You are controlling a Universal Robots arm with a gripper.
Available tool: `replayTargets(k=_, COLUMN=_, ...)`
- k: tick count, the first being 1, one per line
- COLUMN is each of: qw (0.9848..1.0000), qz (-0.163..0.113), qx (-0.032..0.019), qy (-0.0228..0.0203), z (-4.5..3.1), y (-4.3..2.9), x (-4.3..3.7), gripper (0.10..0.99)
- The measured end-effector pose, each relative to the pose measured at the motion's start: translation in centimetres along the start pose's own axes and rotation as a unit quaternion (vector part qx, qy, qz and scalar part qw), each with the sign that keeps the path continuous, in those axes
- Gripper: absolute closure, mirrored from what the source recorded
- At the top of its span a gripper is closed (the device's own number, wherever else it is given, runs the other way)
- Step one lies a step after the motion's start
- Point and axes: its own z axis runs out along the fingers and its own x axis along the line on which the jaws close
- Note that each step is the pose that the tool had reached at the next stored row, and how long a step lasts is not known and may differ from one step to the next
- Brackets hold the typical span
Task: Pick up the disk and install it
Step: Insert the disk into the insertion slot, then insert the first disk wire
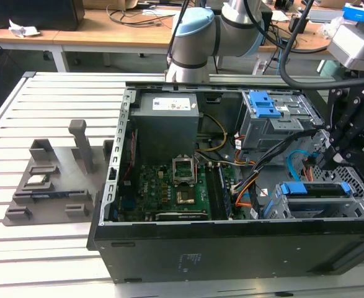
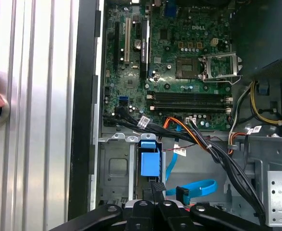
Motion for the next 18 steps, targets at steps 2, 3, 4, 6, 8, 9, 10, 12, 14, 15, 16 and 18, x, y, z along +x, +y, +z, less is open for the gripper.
replayTargets(k=2, qw=1.0000, qz=0.000, qx=0.0000, qy=0.0000, z=0.02, y=0.00, x=0.00, gripper=0.980)
replayTargets(k=3, qw=1.0000, qz=0.000, qx=0.0000, qy=0.0000, z=0.04, y=0.00, x=0.00, gripper=0.980)
replayTargets(k=4, qw=1.0000, qz=0.000, qx=0.0000, qy=0.0000, z=0.05, y=-0.01, x=0.00, gripper=0.980)
replayTargets(k=6, qw=1.0000, qz=0.000, qx=0.0000, qy=-0.0001, z=0.07, y=-0.05, x=0.00, gripper=0.980)
replayTargets(k=8, qw=1.0000, qz=0.000, qx=0.0000, qy=0.0000, z=0.00, y=-0.77, x=-0.19, gripper=0.980)
replayTargets(k=9, qw=1.0000, qz=0.000, qx=0.0000, qy=0.0000, z=-0.01, y=-1.23, x=-0.42, gripper=0.980)
replayTargets(k=10, qw=1.0000, qz=0.000, qx=-0.0001, qy=0.0001, z=-0.01, y=-1.46, x=-0.58, gripper=0.980)
replayTargets(k=12, qw=1.0000, qz=0.000, qx=-0.0002, qy=0.0005, z=0.04, y=-1.92, x=-1.05, gripper=0.980)
replayTargets(k=14, qw=1.0000, qz=0.000, qx=-0.0003, qy=0.0012, z=0.19, y=-2.40, x=-1.81, gripper=0.980)
replayTargets(k=15, qw=1.0000, qz=0.000, qx=-0.0003, qy=0.0019, z=0.34, y=-2.63, x=-2.29, gripper=0.980)
replayTargets(k=16, qw=1.0000, qz=0.000, qx=-0.0003, qy=0.0022, z=0.52, y=-2.76, x=-2.67, gripper=0.980)
replayTargets(k=18, qw=1.0000, qz=0.000, qx=-0.0002, qy=0.0024, z=0.63, y=-2.83, x=-3.24, gripper=0.980)
